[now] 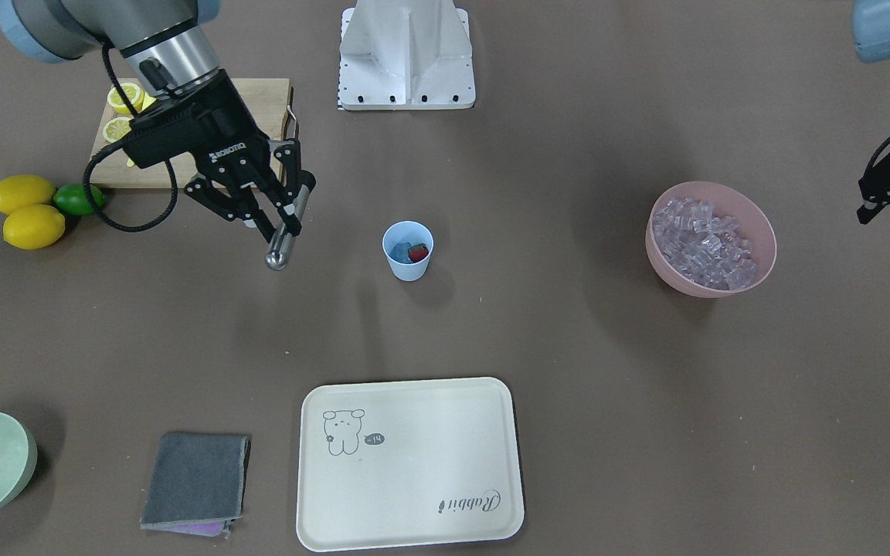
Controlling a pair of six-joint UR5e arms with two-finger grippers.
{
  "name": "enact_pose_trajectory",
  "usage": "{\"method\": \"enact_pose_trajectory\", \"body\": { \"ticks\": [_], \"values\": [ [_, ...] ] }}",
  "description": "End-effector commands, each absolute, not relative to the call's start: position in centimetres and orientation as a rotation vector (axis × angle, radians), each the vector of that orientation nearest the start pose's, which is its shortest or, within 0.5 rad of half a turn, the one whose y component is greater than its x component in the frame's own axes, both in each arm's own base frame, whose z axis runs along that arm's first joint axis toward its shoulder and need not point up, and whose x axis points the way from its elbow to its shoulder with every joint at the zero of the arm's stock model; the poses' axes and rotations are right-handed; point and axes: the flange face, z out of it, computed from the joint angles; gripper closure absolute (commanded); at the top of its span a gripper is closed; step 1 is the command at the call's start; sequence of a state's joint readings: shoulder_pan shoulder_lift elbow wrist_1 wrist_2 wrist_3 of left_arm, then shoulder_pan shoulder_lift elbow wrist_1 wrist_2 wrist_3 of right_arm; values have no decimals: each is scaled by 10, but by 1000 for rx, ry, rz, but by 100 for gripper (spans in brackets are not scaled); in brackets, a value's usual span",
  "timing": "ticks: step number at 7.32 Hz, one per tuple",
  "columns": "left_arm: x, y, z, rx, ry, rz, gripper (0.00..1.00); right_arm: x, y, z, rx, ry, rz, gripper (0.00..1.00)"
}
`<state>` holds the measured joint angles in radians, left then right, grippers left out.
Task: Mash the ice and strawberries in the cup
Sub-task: 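Lift the steel pestle with the right gripper and carry it over the blue cup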
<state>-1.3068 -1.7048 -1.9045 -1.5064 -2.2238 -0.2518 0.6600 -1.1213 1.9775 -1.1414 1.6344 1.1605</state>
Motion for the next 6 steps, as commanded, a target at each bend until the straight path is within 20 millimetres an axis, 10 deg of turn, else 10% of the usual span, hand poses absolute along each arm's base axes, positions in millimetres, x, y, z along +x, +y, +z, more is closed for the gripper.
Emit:
{"method": "enact_pose_trajectory", "body": {
  "ticks": [1,6],
  "values": [
    [72,-538,446,197,718,141,2,-381,-438,140,737,-1183,232,100],
    [73,-541,457,180,712,146,2,-429,-430,105,982,-1198,392,100]
  ]
}}
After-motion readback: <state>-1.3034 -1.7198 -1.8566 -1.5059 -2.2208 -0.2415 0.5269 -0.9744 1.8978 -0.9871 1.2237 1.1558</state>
